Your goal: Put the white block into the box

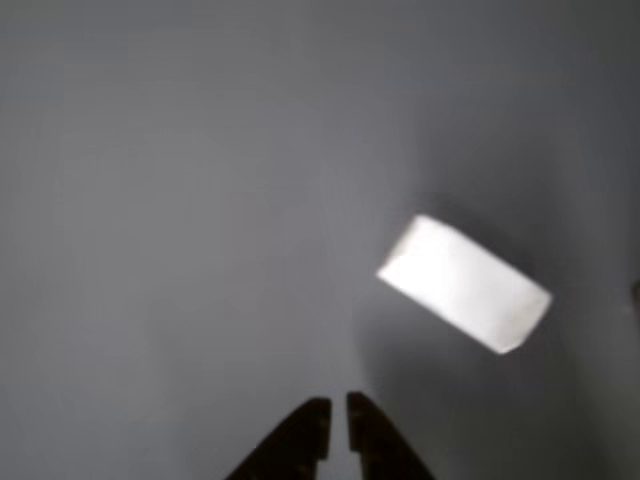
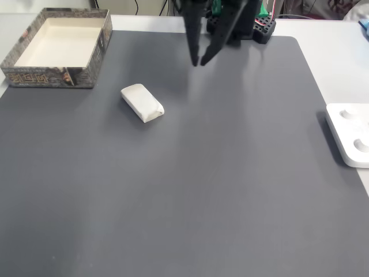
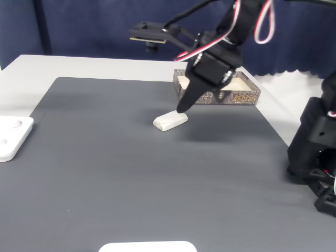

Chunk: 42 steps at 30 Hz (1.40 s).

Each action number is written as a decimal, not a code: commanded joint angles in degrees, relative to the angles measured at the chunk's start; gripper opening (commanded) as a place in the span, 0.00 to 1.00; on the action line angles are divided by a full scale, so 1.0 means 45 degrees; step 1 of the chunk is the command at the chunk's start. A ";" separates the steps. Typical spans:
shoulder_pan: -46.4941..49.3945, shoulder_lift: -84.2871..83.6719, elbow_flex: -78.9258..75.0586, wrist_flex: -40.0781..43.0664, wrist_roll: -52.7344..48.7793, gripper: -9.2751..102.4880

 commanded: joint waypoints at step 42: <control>0.2988 -0.5840 -0.5195 0.0820 0.5098 0.07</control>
